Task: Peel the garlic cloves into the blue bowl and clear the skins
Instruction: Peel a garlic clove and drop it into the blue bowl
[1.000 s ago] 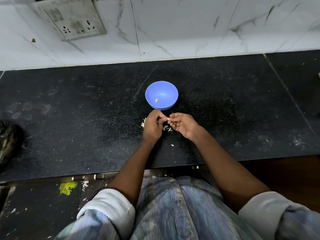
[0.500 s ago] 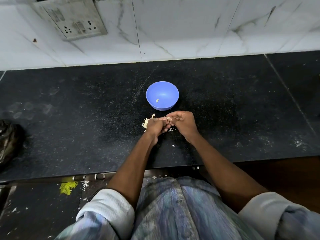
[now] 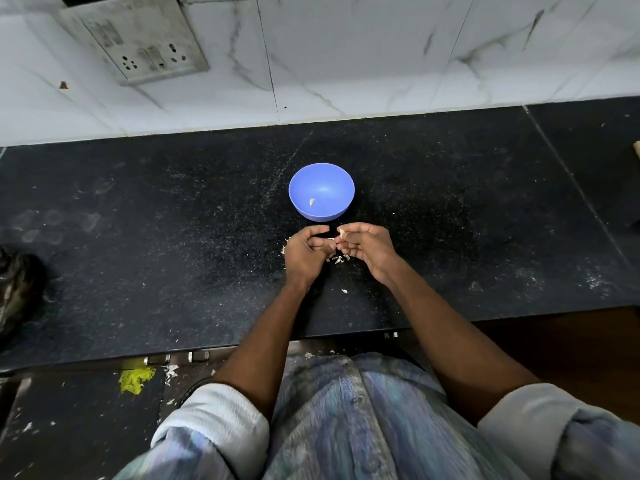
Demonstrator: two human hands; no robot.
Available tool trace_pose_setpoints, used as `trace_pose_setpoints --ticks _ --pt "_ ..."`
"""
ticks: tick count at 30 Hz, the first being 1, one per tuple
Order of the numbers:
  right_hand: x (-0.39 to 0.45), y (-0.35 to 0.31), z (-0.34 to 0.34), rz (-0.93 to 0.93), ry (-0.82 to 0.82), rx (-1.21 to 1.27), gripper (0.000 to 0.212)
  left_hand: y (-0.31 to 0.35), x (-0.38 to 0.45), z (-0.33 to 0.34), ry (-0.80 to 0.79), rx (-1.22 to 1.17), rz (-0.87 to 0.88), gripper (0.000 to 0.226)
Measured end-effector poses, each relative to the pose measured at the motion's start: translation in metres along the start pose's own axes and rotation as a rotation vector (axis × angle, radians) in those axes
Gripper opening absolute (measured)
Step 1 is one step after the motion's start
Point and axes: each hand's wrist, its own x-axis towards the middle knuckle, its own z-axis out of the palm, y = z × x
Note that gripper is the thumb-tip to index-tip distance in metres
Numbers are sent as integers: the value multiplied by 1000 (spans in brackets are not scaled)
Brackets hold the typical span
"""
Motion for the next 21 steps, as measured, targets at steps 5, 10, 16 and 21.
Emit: trace_pose_setpoints --ticks 5,10,16,21 --pt "-3 -4 -1 30 18 62 20 1 0 3 79 140 111 23" --pt "2 -2 1 89 60 105 12 2 -1 6 78 315 251 25" --pt "5 1 -4 124 11 116 23 4 -1 7 122 352 304 15" --pt "4 3 -9 64 -6 17 12 0 0 4 95 363 338 12"
